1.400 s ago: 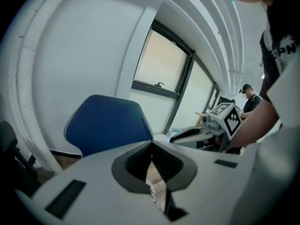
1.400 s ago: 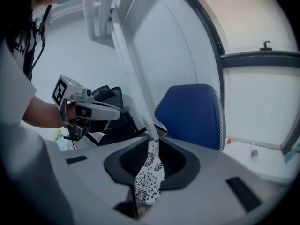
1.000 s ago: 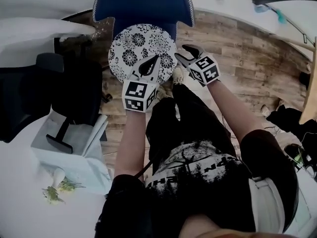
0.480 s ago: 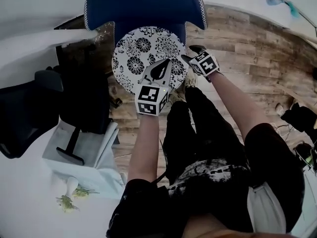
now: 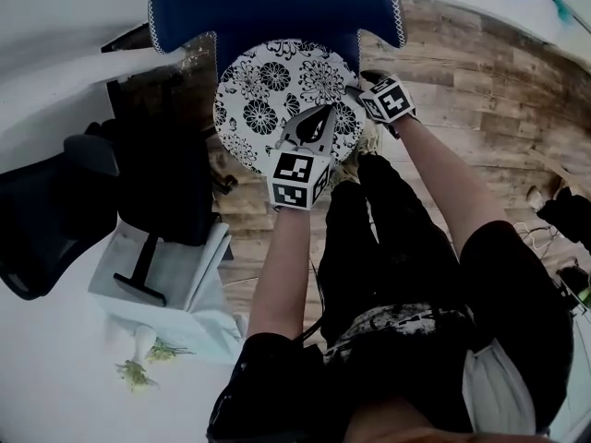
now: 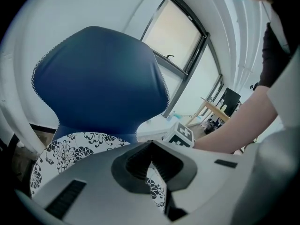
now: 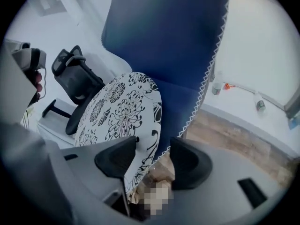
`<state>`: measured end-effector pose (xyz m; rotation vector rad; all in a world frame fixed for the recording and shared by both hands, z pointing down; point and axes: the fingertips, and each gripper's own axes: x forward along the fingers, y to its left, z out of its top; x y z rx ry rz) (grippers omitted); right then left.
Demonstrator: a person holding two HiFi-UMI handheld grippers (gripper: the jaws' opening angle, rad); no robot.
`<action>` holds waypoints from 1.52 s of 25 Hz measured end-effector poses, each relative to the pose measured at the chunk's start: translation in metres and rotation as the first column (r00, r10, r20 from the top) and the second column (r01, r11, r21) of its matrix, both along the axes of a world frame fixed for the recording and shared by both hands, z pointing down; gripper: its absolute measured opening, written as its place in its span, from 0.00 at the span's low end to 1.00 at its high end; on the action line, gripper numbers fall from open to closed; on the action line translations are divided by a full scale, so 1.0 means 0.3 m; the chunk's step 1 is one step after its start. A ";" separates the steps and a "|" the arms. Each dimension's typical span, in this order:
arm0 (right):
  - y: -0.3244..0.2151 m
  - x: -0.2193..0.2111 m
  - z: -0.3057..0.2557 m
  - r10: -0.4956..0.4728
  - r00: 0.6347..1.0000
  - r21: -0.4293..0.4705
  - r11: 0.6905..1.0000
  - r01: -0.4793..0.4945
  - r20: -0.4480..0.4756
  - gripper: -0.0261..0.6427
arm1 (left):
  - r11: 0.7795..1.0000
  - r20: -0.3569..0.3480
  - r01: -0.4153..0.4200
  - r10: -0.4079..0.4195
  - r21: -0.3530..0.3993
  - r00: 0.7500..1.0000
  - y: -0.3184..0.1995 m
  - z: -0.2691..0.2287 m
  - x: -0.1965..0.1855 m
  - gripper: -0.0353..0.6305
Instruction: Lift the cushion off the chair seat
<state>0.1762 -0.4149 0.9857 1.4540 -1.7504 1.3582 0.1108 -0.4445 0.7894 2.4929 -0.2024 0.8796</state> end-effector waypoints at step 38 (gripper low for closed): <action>-0.183 0.017 -0.635 -0.140 0.982 0.285 0.943 0.171 -0.126 0.09 | 0.988 -0.044 0.084 -0.079 0.130 0.996 -0.156 -0.417 0.021 0.07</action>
